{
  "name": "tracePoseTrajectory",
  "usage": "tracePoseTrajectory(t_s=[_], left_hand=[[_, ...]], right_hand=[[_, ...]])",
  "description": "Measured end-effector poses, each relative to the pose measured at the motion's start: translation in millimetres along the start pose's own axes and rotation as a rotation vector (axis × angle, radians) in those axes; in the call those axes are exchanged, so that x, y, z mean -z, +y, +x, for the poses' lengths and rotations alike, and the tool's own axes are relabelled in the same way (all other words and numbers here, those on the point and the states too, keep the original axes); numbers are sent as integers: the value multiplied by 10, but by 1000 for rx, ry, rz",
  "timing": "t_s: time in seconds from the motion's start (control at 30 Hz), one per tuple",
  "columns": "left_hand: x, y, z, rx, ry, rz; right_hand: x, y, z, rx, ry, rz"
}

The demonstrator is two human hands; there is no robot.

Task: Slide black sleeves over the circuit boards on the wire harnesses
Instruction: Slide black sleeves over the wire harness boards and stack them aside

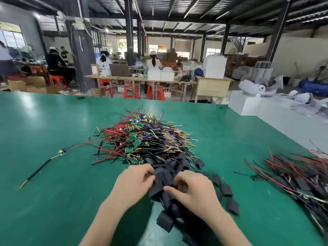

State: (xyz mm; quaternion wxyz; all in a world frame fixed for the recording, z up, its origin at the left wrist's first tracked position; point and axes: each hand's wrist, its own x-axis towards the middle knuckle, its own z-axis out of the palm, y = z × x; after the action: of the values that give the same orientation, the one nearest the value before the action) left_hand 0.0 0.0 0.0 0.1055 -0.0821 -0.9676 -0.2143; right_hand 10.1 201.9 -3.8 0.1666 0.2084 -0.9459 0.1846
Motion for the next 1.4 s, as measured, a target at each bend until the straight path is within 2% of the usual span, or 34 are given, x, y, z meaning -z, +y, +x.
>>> tracePoseTrajectory(t_s=[0.03,0.1,0.23,0.33,0.47,0.57,0.63,0.77,1.0,1.07,1.17,1.23,1.3,1.4], left_hand=[[-19,-28,56,5,7,28],[-128,-58,119,14,20,20],[-348,-33,142,-20,-16,-91],[-337,-71,256,-47,137,-90],[-218,-10,573,-128,329,88],[-130,-42,870,-68,381,326],[-81,-137,1009,-13,333,458],[-43,-372,1105,71,163,565],[-225,-703,1068,-23,205,609],[-236,-713,1063,-16,222,547],[-160,-692,1069,-9,283,254],[-63,-665,1073,20,225,54],[23,-632,1080,39,119,-49],[92,-584,1059,134,6,-275]], right_hand=[[-88,-40,-27,-13,74,51],[-227,-107,-85,-30,155,0],[-356,-106,-102,-41,50,-35],[-295,-100,-94,-52,53,34],[-237,-72,-141,-29,45,89],[-214,-71,-190,76,-4,123],[-204,-84,-222,113,-54,130],[-179,-63,-244,150,-190,60],[-161,-24,-244,157,-231,58],[-173,-5,-233,151,-216,73],[-202,15,-220,179,-198,70],[-206,17,-211,195,-186,45],[-205,10,-210,193,-178,40],[-195,-10,-223,163,-158,115]])
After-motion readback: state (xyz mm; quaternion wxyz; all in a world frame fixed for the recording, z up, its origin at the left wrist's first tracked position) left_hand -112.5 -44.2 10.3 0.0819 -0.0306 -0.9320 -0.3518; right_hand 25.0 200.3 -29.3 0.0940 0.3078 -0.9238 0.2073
